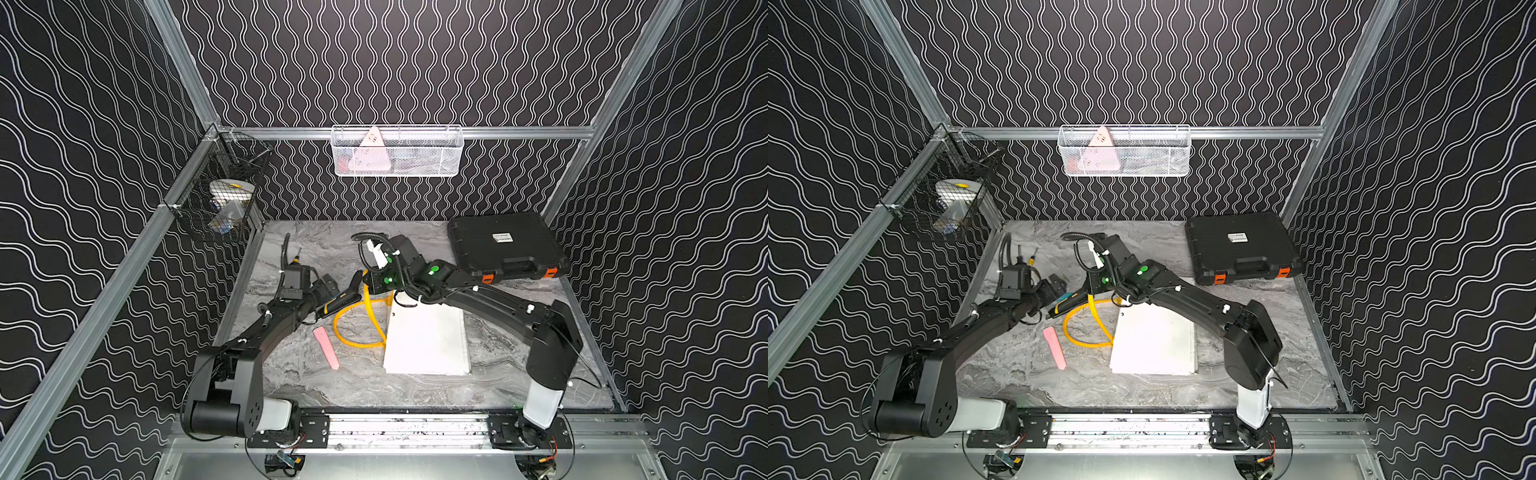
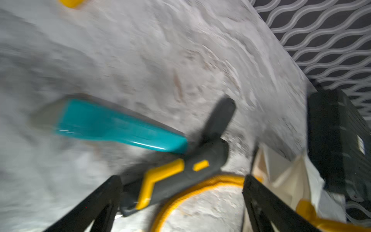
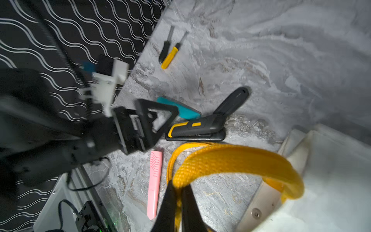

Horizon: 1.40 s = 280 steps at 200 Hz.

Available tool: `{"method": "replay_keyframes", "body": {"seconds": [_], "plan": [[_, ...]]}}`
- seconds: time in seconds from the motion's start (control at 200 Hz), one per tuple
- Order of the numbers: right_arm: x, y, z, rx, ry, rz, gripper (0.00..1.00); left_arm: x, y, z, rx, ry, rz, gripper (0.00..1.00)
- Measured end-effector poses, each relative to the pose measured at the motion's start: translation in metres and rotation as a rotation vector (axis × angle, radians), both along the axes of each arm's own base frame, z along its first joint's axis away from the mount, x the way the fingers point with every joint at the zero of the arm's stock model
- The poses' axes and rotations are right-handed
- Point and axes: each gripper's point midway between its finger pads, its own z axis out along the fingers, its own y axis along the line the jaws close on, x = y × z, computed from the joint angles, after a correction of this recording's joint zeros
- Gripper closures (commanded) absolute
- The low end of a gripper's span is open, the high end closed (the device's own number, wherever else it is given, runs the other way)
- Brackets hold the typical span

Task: Place the art knife into the pouch
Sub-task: Open the pouch at the center of the board.

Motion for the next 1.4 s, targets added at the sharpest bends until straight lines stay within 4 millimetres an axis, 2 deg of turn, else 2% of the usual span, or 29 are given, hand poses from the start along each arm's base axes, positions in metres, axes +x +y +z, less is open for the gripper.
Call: {"method": "replay_keyframes", "body": {"seconds": [0.155, 0.36, 0.495, 0.63, 0.725, 0.841, 1.046, 1.101, 1.146, 1.191, 1.211, 1.221, 1.321, 1.401], "plan": [[0.002, -0.022, 0.05, 0.01, -0.091, -0.026, 1.0, 0.003, -0.036, 0.004, -0.033, -0.026, -0.089, 0.02], [0.004, -0.055, 0.083, 0.008, -0.144, -0.067, 1.0, 0.009, -0.087, 0.007, -0.089, -0.04, -0.211, 0.02], [0.012, -0.08, 0.117, 0.03, -0.193, -0.11, 1.0, 0.006, -0.113, -0.007, -0.127, -0.009, -0.261, 0.02], [0.015, -0.098, 0.148, 0.064, -0.241, -0.144, 1.0, 0.0, -0.132, -0.015, -0.16, 0.003, -0.299, 0.01], [0.014, -0.101, 0.16, 0.081, -0.255, -0.143, 1.0, -0.004, -0.136, -0.022, -0.182, 0.01, -0.304, 0.02], [0.012, -0.1, 0.165, 0.096, -0.255, -0.129, 1.0, -0.005, -0.144, -0.026, -0.219, 0.004, -0.304, 0.02], [0.008, -0.097, 0.162, 0.12, -0.229, -0.099, 1.0, 0.002, -0.176, -0.018, -0.323, -0.059, -0.331, 0.02], [0.008, -0.098, 0.159, 0.134, -0.21, -0.105, 1.0, 0.002, -0.186, -0.019, -0.356, -0.066, -0.341, 0.12], [0.009, -0.099, 0.156, 0.137, -0.203, -0.104, 1.0, 0.002, -0.194, -0.019, -0.379, -0.068, -0.354, 0.25], [0.009, -0.1, 0.154, 0.145, -0.189, -0.112, 1.0, 0.002, -0.2, -0.02, -0.389, -0.071, -0.368, 0.62], [0.01, -0.101, 0.153, 0.149, -0.185, -0.116, 1.0, 0.003, -0.202, -0.019, -0.392, -0.075, -0.372, 0.85], [0.01, -0.101, 0.153, 0.149, -0.183, -0.115, 1.0, 0.003, -0.203, -0.019, -0.395, -0.076, -0.375, 1.0], [0.01, -0.11, 0.152, 0.146, -0.185, -0.135, 1.0, 0.006, -0.209, -0.007, -0.418, -0.105, -0.402, 1.0], [0.023, -0.135, 0.157, 0.137, -0.201, -0.214, 1.0, 0.009, -0.213, 0.013, -0.394, -0.125, -0.435, 1.0]]}}
